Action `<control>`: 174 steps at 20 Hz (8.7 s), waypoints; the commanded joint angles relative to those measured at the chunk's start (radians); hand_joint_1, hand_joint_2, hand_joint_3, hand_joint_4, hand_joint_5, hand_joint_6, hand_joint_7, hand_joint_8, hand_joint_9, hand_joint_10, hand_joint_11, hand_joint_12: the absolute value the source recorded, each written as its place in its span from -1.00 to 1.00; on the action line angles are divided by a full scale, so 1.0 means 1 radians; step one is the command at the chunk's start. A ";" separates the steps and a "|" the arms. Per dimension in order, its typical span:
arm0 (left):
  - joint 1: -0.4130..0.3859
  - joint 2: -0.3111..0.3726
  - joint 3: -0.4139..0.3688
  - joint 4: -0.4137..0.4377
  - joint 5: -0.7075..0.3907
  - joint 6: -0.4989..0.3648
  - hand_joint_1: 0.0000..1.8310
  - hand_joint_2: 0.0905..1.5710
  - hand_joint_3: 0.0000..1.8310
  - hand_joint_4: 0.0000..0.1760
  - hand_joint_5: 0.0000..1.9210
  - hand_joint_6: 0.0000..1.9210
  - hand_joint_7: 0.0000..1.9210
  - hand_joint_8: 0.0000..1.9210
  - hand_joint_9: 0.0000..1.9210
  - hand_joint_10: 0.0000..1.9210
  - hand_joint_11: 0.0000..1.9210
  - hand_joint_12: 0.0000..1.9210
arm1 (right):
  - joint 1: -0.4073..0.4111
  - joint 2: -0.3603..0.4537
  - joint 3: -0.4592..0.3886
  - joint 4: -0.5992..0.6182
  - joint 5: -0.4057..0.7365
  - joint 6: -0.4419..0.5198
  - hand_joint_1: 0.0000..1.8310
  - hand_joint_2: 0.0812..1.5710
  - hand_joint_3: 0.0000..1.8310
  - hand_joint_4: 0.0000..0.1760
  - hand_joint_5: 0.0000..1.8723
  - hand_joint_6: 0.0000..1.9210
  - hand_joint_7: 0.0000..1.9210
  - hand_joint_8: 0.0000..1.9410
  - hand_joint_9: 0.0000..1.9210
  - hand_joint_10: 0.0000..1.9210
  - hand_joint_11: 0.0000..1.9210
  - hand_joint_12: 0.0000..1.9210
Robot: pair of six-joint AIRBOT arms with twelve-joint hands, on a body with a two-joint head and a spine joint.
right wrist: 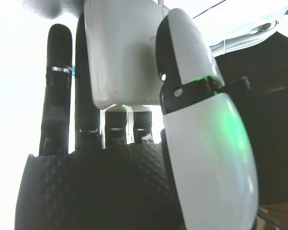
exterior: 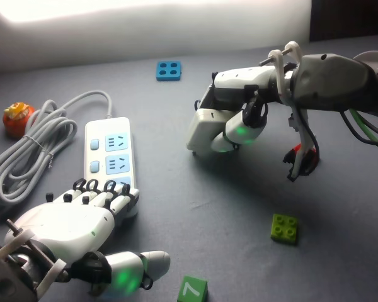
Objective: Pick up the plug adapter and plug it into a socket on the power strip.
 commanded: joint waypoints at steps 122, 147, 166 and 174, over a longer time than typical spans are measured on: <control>-0.020 -0.023 0.018 0.028 -0.038 0.001 -1.00 0.50 -1.00 -1.00 -0.91 -1.00 -0.87 -1.00 -0.88 -0.99 -1.00 -0.78 | 0.204 -0.410 0.063 -1.884 -0.351 1.385 0.51 0.37 -1.00 -1.00 -0.09 0.10 0.09 -0.14 0.05 0.13 -0.06 -0.08; -0.013 -0.022 0.014 0.028 -0.037 -0.005 -1.00 0.50 -1.00 -1.00 -0.90 -1.00 -0.87 -1.00 -0.88 -0.99 -1.00 -0.80 | 0.150 -0.469 0.119 -1.884 -0.358 1.384 0.51 0.37 -1.00 -1.00 -0.09 0.08 0.10 -0.15 0.05 0.11 -0.04 -0.11; -0.012 -0.022 0.016 0.028 -0.042 -0.013 -1.00 0.51 -1.00 -1.00 -0.94 -1.00 -0.90 -0.99 -0.91 -1.00 -1.00 -0.94 | 0.145 -0.452 0.118 -1.883 -0.336 1.377 0.37 0.39 -1.00 -1.00 -0.06 0.13 0.11 -0.09 0.10 -0.40 -0.08 -0.10; -0.013 -0.022 0.016 0.028 -0.042 -0.013 -1.00 0.52 -1.00 -1.00 -0.94 -1.00 -0.89 -1.00 -0.88 -1.00 -1.00 -0.87 | 0.145 -0.444 0.118 -1.884 -0.329 1.382 0.23 0.48 -1.00 -1.00 -0.11 0.23 0.04 -0.95 0.10 -0.99 -0.25 -0.10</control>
